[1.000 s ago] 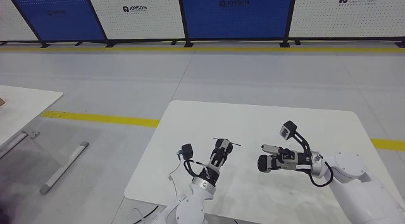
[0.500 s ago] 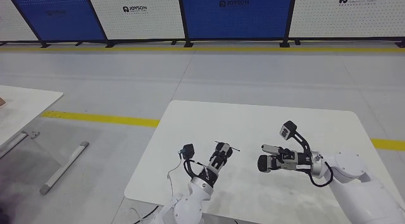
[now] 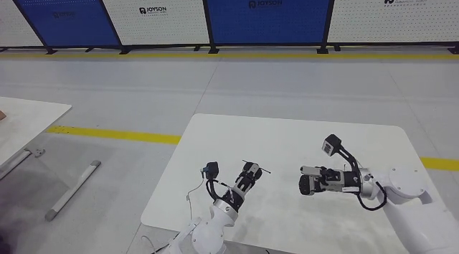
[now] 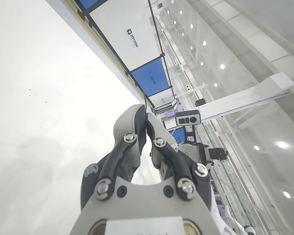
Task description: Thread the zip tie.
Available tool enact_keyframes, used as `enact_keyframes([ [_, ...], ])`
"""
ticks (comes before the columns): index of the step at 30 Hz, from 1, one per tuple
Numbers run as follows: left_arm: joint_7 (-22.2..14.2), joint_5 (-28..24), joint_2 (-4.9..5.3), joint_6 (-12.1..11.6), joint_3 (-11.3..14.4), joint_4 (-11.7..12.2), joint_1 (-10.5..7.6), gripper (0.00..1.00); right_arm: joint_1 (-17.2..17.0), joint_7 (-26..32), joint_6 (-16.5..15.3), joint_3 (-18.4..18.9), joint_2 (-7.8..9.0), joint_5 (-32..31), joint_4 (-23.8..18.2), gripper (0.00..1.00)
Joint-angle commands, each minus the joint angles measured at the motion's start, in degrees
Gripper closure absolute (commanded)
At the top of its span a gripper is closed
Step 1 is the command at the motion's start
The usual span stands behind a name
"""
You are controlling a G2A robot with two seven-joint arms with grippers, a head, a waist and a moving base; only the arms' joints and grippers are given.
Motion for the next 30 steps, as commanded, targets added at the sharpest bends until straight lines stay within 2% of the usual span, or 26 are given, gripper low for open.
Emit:
enact_keyframes([
  [1, 0.0, 0.0, 0.0, 0.0, 0.0, 0.0, 0.0, 1.0, 0.22, 1.77, 1.59, 2.2, 1.0, -3.87, -1.19, 0.0],
  [5, 0.0, 0.0, 0.0, 0.0, 0.0, 0.0, 0.0, 1.0, 0.64, 2.7, 2.57, 3.63, 2.61, -10.61, -3.63, 0.0],
  [7, 0.0, 0.0, 0.0, 0.0, 0.0, 0.0, 0.0, 1.0, 1.5, 2.28, 3.2, 3.64, 3.37, -18.18, -3.92, 0.0],
  [8, 0.0, 0.0, 0.0, 0.0, 0.0, 0.0, 0.0, 1.0, 1.54, 1.0, 4.6, 3.54, 3.49, -20.29, -3.67, 0.0],
  [9, 0.0, 0.0, 0.0, 0.0, 0.0, 0.0, 0.0, 1.0, 1.51, 0.38, 5.78, 3.38, 3.49, -20.76, -3.62, 0.0],
  [18, 0.0, 0.0, 0.0, 0.0, 0.0, 0.0, 0.0, 1.0, 1.51, 0.38, 5.78, 3.38, 3.49, -20.76, -3.62, 0.0],
  [19, 0.0, 0.0, 0.0, 0.0, 0.0, 0.0, 0.0, 1.0, 0.97, -1.14, 5.9, 2.98, 3.45, -21.66, -3.99, 0.0],
  [21, 0.0, 0.0, 0.0, 0.0, 0.0, 0.0, 0.0, 1.0, 0.53, -7.98, 7.49, 2.16, 3.61, -29.67, -5.82, 0.0],
  [22, 0.0, 0.0, 0.0, 0.0, 0.0, 0.0, 0.0, 1.0, 0.09, -8.99, 7.93, 2.07, 3.64, -30.28, -6.42, 0.0],
  [26, 0.0, 0.0, 0.0, 0.0, 0.0, 0.0, 0.0, 1.0, -0.04, -9.57, 4.71, 4.71, 4.49, -32.8, -7.27, 0.0],
  [30, 0.0, 0.0, 0.0, 0.0, 0.0, 0.0, 0.0, 1.0, -0.15, -9.1, 3.21, 6.65, 5.37, -36.94, -8.45, 0.0],
])
